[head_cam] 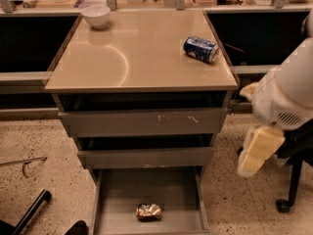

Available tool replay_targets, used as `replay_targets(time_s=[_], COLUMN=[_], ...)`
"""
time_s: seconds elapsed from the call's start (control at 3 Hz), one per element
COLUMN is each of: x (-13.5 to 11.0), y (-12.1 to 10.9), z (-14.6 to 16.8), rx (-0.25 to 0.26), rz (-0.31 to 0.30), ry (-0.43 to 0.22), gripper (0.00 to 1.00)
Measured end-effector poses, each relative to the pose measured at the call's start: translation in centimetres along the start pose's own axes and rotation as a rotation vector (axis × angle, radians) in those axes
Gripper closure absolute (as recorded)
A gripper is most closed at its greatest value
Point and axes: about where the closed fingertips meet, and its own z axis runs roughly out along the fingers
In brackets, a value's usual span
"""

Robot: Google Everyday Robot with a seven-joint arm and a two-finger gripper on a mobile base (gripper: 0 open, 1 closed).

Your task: Pick orange can from bottom drawer and place on counter

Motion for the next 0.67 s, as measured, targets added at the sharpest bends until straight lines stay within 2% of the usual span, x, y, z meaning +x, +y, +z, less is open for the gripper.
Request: replay_targets(time_s=[0.33,0.67], x=[0.1,1.4], y=[3.6,6.2], z=[7.6,10.0], rx=[-0.078,-0.135], rz=[-0.014,-0.015], ry=[-0.004,0.028], gripper=[0.00,0.00])
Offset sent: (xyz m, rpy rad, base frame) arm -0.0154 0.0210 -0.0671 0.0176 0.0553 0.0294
